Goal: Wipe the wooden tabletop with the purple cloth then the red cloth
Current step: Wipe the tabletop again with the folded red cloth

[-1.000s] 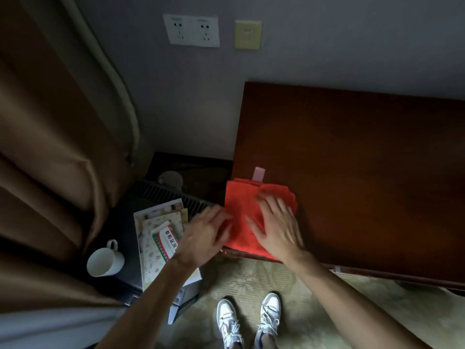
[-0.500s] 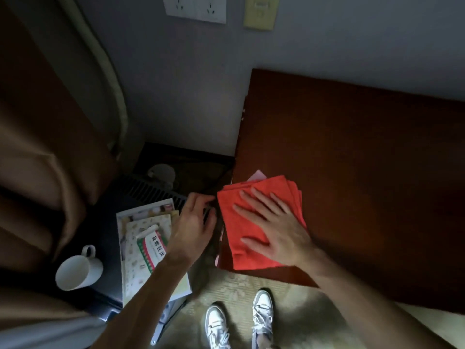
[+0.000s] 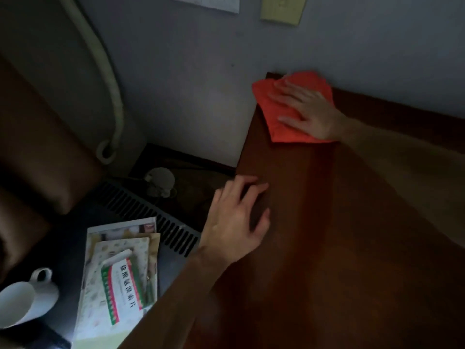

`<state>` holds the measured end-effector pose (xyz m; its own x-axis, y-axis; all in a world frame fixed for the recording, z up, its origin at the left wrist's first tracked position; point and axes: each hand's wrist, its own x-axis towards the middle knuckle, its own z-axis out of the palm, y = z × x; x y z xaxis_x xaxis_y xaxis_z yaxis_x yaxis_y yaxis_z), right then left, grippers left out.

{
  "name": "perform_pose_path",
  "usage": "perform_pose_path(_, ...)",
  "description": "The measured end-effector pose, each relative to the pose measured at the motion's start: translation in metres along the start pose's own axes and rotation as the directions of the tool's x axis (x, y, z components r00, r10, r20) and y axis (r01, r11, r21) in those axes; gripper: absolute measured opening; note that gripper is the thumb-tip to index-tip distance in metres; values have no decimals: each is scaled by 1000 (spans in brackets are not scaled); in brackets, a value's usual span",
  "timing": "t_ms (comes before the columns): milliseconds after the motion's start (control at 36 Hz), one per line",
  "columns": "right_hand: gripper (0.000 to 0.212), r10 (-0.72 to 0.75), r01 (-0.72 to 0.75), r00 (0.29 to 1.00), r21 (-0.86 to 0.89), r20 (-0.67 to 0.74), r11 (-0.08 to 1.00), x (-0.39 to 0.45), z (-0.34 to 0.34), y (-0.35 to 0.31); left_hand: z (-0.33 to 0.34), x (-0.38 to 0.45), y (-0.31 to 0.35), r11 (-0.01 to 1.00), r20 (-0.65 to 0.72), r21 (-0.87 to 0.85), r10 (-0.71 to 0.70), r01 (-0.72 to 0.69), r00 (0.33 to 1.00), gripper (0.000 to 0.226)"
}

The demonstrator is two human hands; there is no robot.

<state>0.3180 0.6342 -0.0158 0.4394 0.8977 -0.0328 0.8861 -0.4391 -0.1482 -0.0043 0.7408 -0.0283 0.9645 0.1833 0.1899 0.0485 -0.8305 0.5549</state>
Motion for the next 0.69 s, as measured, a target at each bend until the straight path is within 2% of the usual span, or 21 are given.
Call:
perform_pose_path(83,79,20,-20,1000,-4,-2,1000,12,-8,19,9,-3,1,998,43,38,38,-40,998,49)
perform_pose_path(194,75,64,-64,998,7,-29,998,16,-8,24,10,-1,-2,998,53,58,23,-26,998,48)
perform_pose_path(361,64,316,-310,945,69,-89,948,3,1,11,9,-1,1,991,64,120,43,-50,997,50)
perform_pose_path(472,66,428,-420,896,87,-122,903,-28,9,-11,10,-3,3,986,59,153,49,-58,997,51)
perform_pose_path(583,66,471,-462,871,95,-137,882,-78,18,-46,7,-5,6,985,20,149,81,-83,997,45)
perform_pose_path(694,79,524,-514,839,105,-147,851,-147,32,-100,3,-18,9,989,-24,117,91,-88,996,40)
